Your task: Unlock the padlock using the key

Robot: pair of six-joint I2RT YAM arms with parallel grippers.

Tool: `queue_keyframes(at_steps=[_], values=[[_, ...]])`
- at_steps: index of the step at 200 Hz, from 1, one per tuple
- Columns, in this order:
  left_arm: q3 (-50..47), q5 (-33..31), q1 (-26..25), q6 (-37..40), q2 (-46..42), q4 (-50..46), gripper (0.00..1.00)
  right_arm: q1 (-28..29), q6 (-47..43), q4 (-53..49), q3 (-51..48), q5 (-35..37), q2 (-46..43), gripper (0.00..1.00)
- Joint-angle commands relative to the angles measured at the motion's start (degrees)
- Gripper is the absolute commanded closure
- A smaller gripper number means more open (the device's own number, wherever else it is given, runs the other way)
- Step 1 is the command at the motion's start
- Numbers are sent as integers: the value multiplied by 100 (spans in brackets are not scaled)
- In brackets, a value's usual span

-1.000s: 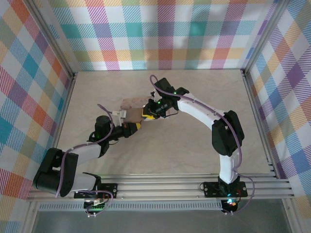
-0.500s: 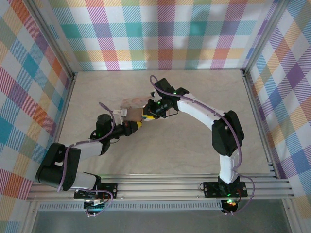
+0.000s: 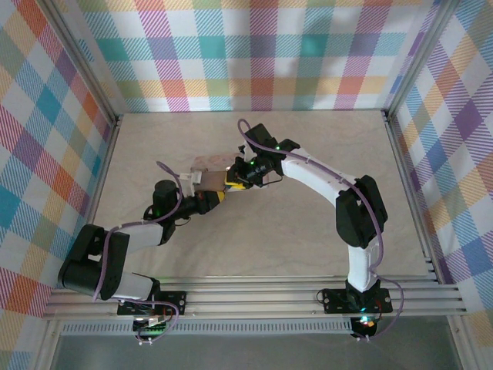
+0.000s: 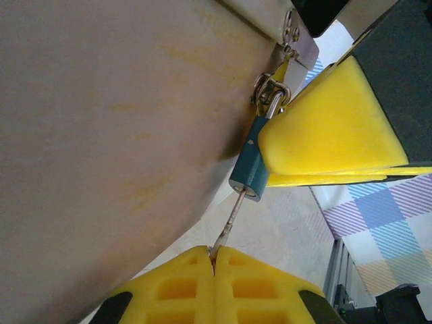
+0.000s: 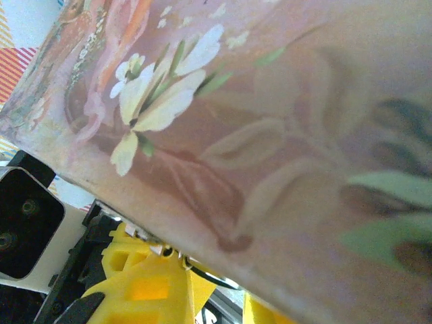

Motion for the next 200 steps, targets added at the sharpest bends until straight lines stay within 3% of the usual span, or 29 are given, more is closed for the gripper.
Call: queue_keyframes(at_steps=[1,104,156,200], values=[[178,148,53,-102,66,369,100,-2,95,314,-119,-299,-285,100],[187,199,52,-208,157,479,100,36,-47,375,-414,-201,-308,100],[235,386,53,-254,413,525,100,38,-663,1060,-1126,-228,-491,100],[137,478,35,-601,1111,1503,100,37,-979,1717,-1704,-286,-506,100]])
